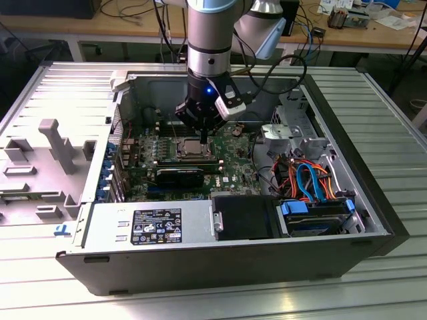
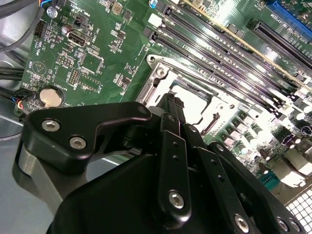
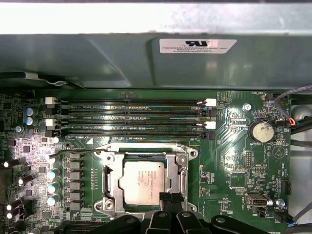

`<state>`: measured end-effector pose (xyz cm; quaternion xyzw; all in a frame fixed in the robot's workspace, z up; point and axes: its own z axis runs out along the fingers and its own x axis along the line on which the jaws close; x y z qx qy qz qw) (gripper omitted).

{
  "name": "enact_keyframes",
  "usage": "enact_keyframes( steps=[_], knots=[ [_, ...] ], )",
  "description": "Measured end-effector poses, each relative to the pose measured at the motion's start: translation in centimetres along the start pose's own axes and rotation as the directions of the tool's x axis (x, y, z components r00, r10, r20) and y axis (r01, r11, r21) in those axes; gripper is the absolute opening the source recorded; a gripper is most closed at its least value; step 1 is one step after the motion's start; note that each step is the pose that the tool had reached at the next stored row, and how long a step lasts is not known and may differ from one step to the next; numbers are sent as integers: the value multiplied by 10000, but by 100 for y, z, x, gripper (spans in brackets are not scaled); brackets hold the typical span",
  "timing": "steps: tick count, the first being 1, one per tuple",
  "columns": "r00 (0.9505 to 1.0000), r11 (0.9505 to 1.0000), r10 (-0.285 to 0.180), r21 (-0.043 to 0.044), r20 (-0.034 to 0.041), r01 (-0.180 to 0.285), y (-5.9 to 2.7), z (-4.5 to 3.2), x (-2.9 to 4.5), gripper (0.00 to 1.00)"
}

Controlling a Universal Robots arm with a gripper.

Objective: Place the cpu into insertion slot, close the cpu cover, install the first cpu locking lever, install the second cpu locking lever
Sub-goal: 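Install the first cpu locking lever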

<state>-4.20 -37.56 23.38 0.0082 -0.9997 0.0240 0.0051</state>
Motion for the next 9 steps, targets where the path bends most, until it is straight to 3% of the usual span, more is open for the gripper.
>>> enact_keyframes(
  steps=[2,3,9],
  knots=[
    [10000,10000,-1,-5,1,1,0,1,35,11],
    [10000,10000,-1,-48,2,1,-1,0,38,11],
    [10000,10000,-1,-48,1,1,-1,-1,39,11]
  ],
)
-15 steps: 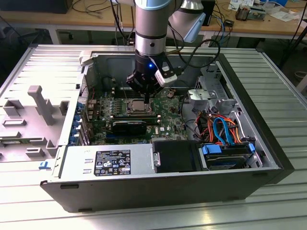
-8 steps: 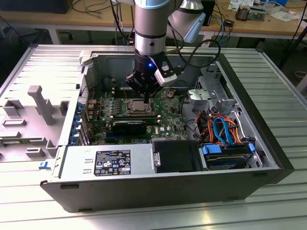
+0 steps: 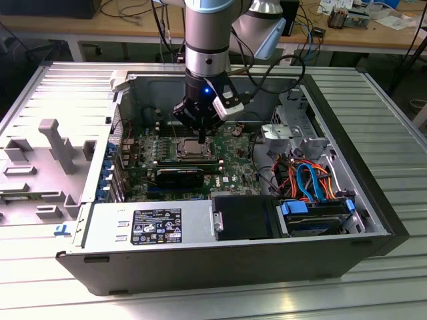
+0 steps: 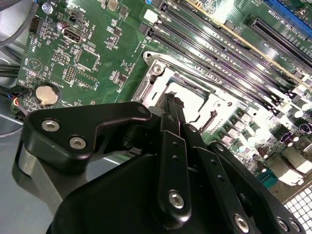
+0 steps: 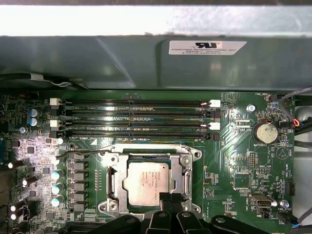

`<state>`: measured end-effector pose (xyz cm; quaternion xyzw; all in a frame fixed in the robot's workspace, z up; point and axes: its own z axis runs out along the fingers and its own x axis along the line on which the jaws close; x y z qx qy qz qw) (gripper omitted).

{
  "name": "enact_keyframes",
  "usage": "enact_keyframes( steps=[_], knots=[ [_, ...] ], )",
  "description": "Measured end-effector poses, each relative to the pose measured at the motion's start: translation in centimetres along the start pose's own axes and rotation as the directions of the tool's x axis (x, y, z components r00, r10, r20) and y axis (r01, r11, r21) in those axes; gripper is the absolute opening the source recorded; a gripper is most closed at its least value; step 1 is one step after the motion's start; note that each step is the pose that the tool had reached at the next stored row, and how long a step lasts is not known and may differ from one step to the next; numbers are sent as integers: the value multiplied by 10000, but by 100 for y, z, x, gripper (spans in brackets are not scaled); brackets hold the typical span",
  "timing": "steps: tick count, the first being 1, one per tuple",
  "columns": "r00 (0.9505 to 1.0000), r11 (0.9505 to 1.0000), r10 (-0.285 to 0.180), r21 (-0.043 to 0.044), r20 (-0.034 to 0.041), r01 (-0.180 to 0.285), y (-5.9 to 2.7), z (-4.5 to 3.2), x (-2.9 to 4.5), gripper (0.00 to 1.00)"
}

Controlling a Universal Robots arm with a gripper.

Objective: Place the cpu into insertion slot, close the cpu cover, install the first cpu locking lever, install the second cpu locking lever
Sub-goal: 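Install the first cpu locking lever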

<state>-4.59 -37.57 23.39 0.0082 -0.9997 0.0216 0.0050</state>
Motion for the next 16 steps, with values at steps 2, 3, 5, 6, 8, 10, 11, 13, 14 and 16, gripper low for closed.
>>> enact_keyframes(
  steps=[2,3,5,6,8,10,11,13,14,16],
  knots=[
    [10000,10000,0,0,0,0,0,-1,0,11],
    [10000,10000,0,1,-1,0,0,-3,0,11],
    [10000,10000,0,0,0,0,0,-4,2,11],
    [10000,10000,-1,3,1,1,0,-5,20,11],
    [10000,10000,0,1,17,0,1,-4,66,11],
    [10000,10000,2,1,33,-2,2,-4,106,11],
    [10000,10000,2,2,47,-2,1,-9,131,11],
    [10000,10000,2,1,65,-2,2,-11,168,11],
    [10000,10000,2,1,69,-2,2,-11,178,11],
    [10000,10000,4,2,82,-4,3,-12,204,11]
  ],
)
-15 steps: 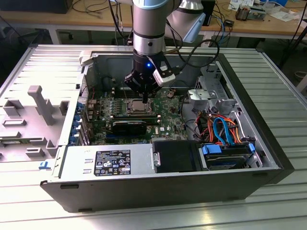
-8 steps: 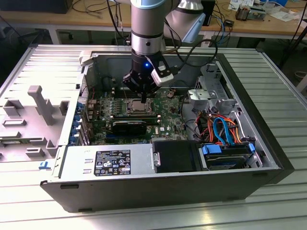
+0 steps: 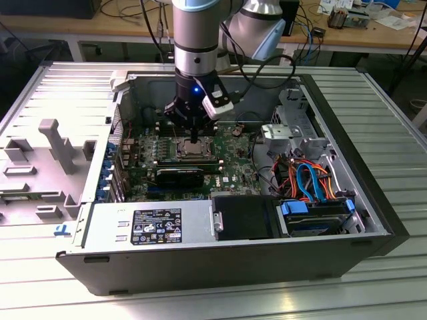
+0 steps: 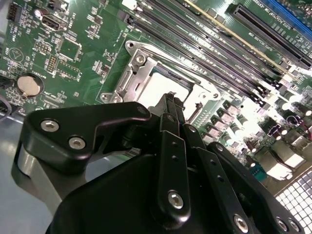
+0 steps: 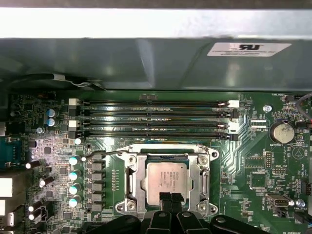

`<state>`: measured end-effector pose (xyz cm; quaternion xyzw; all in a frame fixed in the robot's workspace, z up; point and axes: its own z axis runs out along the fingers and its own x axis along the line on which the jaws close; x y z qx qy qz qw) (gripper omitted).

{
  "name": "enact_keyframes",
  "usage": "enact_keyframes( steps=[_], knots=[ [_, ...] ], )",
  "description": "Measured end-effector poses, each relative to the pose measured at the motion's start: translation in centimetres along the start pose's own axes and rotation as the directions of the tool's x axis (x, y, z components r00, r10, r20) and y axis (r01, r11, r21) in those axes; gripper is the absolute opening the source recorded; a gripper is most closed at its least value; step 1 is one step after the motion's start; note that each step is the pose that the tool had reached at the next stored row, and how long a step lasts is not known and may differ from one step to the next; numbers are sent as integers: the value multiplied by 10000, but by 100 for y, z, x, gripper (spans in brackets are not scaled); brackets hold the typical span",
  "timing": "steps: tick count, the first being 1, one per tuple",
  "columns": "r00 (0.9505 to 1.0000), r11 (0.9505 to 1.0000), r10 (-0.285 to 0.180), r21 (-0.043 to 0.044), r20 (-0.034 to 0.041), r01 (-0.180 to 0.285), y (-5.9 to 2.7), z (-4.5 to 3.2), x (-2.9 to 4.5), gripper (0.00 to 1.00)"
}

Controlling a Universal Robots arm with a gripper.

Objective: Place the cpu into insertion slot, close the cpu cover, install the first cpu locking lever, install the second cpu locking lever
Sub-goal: 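Install the first cpu locking lever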

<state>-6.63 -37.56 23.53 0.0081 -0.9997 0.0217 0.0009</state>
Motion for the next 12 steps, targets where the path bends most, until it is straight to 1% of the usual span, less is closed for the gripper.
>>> enact_keyframes(
  steps=[3,12],
  knots=[
    [10000,10000,-1,-1,11,1,0,-2,17,11],
    [10000,10000,2,1,13,-2,-2,-35,26,11]
  ],
)
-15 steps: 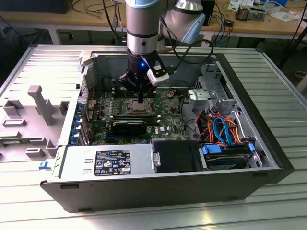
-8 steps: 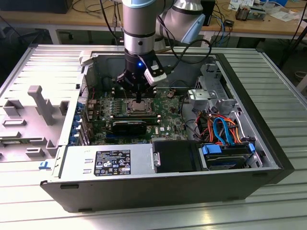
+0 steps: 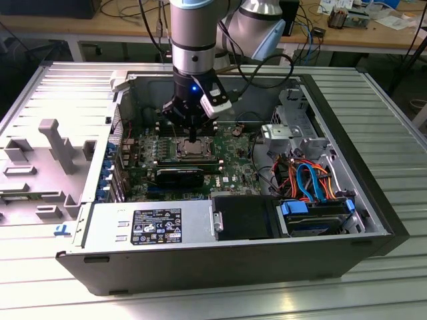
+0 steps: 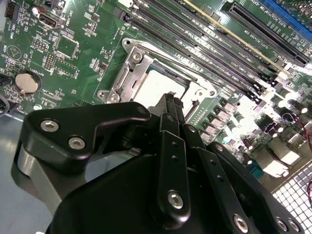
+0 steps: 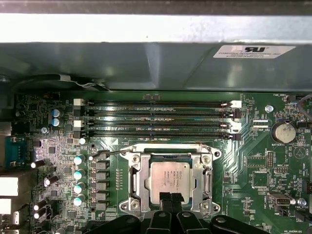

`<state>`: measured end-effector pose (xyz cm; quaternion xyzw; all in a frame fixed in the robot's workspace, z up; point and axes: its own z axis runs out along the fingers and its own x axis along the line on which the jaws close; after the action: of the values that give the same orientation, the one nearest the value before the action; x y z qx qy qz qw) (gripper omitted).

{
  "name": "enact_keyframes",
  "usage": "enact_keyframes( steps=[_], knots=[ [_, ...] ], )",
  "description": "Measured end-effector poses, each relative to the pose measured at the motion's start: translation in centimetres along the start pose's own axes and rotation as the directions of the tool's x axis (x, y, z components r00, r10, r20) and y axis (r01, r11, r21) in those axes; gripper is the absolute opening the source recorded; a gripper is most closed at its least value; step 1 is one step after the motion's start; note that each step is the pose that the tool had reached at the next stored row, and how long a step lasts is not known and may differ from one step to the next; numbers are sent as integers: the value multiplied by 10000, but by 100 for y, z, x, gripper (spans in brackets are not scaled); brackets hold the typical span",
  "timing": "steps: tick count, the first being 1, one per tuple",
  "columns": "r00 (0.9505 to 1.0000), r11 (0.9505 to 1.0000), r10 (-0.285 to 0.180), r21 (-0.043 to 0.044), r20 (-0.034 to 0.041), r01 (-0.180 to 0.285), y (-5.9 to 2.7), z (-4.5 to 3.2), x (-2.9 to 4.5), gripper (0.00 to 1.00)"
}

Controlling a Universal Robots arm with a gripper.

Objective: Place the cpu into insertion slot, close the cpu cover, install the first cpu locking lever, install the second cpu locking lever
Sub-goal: 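Install the first cpu locking lever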

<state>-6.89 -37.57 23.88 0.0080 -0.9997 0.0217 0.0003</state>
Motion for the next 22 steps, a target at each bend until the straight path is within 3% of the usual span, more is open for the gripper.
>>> enact_keyframes(
  steps=[22],
  knots=[
    [10000,10000,-1,2,28,1,-1,-54,68,11]
  ],
)
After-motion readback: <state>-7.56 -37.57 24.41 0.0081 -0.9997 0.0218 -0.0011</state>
